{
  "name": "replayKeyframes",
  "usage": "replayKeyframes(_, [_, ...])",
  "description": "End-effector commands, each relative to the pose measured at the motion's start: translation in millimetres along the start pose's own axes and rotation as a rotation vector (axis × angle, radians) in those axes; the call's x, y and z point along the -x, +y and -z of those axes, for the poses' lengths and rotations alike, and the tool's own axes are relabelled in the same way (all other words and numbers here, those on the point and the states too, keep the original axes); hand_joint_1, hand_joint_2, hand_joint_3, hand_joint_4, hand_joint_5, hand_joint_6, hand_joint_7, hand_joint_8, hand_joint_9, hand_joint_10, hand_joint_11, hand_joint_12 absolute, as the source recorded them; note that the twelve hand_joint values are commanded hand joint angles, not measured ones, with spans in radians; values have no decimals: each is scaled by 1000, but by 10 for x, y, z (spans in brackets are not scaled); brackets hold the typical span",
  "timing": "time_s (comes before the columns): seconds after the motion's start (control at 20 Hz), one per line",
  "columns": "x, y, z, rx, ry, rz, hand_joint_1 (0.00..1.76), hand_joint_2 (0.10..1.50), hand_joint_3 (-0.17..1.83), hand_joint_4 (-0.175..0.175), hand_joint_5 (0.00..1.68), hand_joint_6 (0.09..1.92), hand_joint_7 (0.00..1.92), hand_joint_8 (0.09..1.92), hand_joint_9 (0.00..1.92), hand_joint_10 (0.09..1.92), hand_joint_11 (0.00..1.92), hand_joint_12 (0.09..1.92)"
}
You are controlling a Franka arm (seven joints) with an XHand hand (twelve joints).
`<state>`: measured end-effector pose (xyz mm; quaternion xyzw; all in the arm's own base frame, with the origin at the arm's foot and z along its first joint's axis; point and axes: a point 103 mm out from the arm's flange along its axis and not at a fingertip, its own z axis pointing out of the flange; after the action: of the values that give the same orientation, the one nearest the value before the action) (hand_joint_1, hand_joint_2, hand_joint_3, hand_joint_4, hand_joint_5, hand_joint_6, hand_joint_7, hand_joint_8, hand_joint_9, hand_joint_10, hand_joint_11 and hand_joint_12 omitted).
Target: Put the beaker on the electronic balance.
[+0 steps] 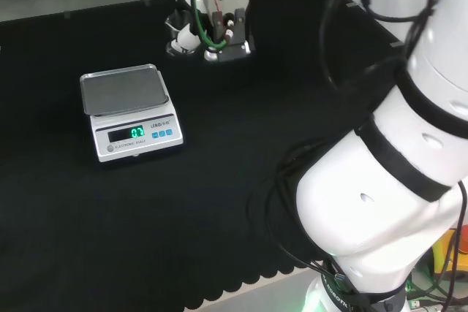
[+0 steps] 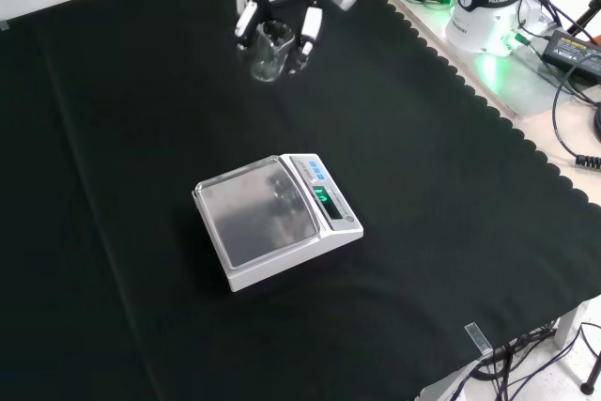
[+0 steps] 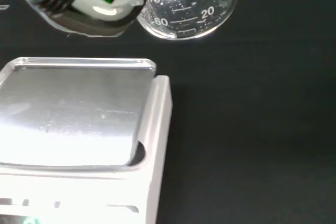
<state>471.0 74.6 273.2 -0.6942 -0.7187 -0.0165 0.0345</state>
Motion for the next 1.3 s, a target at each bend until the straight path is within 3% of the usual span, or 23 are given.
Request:
replayKeyframes(0.05, [-135,830,-240,-58,37,159,1134,664,730,25,1188,858,1741,687,1901,395,1439,786])
replayKeyframes(0.45, [-247,1082,-476,-87,53,186,1135,662,733,25,1188,859,1742,687,1902,395,1437,787])
replayKeyframes(0.55, [-275,1101,-507,-85,65,214,1135,662,733,25,1188,859,1742,687,1902,395,1436,788])
replayKeyframes(0.8, [-411,1197,-607,-134,53,246,1135,661,735,24,1188,859,1743,687,1903,395,1435,789])
replayKeyframes(1.05, [-450,1312,-722,-207,79,247,1135,660,736,23,1189,859,1744,687,1903,395,1433,790])
replayKeyframes(1.1, [-427,1325,-739,-208,102,268,1135,660,737,23,1189,859,1744,687,1903,395,1433,790])
replayKeyframes(1.3, [-410,1434,-841,-238,121,272,1136,659,738,22,1189,860,1744,687,1903,395,1432,791])
